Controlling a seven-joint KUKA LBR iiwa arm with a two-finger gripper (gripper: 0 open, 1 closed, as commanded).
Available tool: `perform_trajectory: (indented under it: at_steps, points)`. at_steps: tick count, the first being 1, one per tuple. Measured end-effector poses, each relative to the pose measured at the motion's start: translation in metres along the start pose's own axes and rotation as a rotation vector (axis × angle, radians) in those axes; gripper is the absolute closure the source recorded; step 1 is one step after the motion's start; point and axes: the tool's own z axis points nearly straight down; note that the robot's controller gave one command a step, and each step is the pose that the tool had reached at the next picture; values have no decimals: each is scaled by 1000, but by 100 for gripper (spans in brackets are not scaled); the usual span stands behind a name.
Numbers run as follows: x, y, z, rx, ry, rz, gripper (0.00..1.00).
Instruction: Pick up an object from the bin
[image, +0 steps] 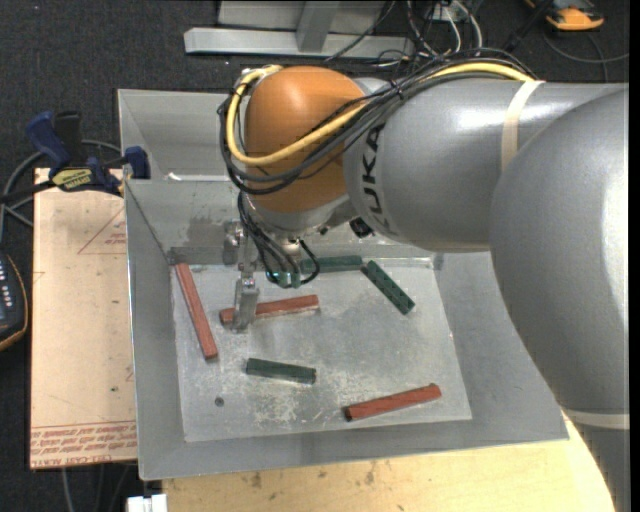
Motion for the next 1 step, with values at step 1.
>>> perform_trajectory:
  at_steps: [1]
  points:
    - [-40, -82, 127, 2, -2, -28, 0]
